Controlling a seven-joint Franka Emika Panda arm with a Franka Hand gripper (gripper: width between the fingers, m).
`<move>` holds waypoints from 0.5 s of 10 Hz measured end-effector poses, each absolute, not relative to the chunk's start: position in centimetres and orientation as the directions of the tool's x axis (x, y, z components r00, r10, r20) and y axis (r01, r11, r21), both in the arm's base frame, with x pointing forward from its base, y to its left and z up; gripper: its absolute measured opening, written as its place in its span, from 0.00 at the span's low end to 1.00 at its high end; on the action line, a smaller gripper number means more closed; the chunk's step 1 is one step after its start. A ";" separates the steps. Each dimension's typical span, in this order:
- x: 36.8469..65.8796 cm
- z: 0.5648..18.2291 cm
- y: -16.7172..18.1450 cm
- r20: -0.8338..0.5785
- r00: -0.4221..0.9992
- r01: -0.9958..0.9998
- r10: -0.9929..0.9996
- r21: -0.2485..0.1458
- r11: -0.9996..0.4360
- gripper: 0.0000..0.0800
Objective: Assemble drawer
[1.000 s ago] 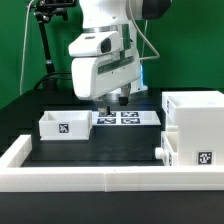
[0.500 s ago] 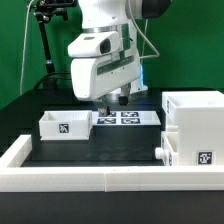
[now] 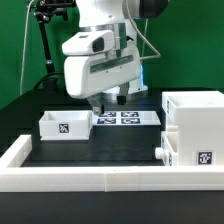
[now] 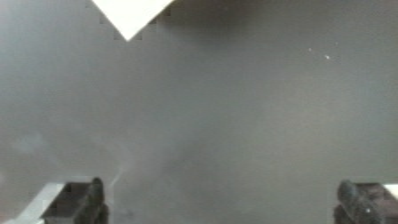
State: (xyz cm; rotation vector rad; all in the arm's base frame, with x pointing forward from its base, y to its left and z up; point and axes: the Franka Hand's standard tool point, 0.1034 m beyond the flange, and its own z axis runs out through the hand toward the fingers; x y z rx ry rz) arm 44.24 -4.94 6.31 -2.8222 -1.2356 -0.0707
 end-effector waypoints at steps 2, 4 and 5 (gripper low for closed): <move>44.0 6.4 -5.9 0.069 0.784 0.619 0.617 -0.011 -0.785 0.81; 44.0 6.4 -6.5 0.067 0.788 0.614 0.613 -0.008 -0.789 0.81; 44.0 6.4 -6.5 0.067 0.787 0.615 0.613 -0.009 -0.789 0.81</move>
Offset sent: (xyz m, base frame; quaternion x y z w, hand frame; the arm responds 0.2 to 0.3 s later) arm 0.0000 0.0000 0.0000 0.0000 0.0000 0.0000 1.0000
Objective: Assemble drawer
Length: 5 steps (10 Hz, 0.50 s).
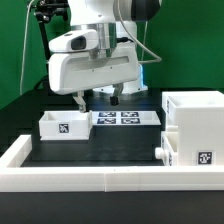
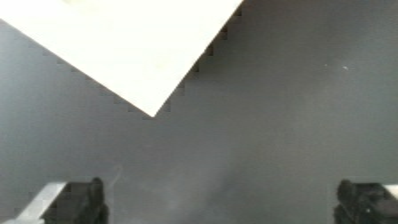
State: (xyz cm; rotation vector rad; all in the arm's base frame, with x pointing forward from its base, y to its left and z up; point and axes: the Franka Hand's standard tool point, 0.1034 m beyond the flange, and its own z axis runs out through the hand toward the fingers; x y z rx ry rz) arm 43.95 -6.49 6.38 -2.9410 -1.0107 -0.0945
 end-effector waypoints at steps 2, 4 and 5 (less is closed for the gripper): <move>43.9 6.4 -6.5 0.067 0.788 0.614 0.612 -0.009 -0.790 0.81; 43.8 6.6 -6.4 0.099 0.865 0.493 0.492 0.022 -0.870 0.81; 42.7 6.1 -6.4 0.100 0.903 0.417 0.417 0.024 -0.909 0.81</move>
Offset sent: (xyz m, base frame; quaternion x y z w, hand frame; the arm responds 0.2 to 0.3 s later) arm -0.0195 -0.0343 0.0075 -0.1605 -0.0541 0.1610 0.9723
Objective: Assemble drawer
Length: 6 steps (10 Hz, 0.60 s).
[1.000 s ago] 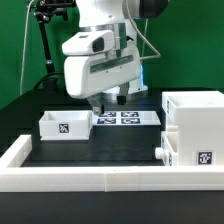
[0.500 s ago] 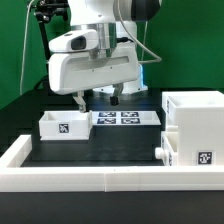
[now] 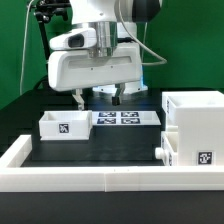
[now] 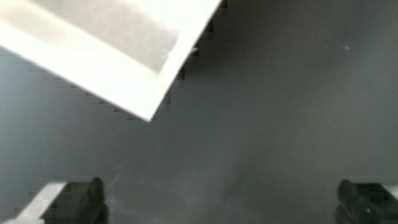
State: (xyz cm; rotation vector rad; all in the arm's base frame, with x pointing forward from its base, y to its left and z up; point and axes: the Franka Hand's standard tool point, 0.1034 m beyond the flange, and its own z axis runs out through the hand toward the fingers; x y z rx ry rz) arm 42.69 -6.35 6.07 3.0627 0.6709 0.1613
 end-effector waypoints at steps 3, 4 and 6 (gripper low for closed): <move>41.7 5.2 -6.7 0.050 0.960 0.277 0.277 0.004 -0.961 0.81; 41.5 5.1 -7.4 0.037 0.961 0.274 0.274 0.001 -0.962 0.81; 41.5 5.1 -7.2 0.039 0.960 0.278 0.278 0.001 -0.961 0.81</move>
Offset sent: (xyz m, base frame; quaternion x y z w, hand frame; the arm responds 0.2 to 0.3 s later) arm -0.0092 -0.0326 -0.0088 0.0130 -0.0593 0.0532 0.9967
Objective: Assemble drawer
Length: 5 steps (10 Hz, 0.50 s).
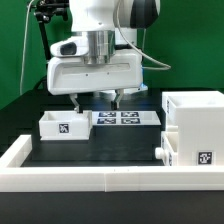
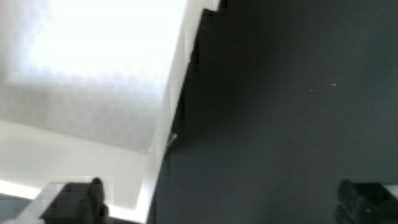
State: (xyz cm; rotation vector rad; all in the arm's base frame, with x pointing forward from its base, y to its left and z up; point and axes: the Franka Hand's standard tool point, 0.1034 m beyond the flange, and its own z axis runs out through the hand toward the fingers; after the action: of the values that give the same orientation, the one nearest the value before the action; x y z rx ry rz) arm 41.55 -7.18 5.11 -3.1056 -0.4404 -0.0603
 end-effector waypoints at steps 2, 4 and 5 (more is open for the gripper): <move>41.5 5.1 -7.2 0.039 0.960 0.278 0.278 0.001 -0.961 0.81; 41.5 5.1 -7.2 0.039 0.960 0.278 0.278 0.001 -0.961 0.81; 41.5 5.1 -7.2 0.038 0.960 0.276 0.276 0.000 -0.961 0.81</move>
Offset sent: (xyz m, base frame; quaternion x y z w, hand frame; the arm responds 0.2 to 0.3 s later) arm 0.0000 0.0000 0.0000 0.0000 0.0000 0.0000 1.0000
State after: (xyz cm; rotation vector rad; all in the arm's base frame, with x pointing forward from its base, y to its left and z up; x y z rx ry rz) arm 41.48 -7.22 5.07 -3.1056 -0.4375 -0.0585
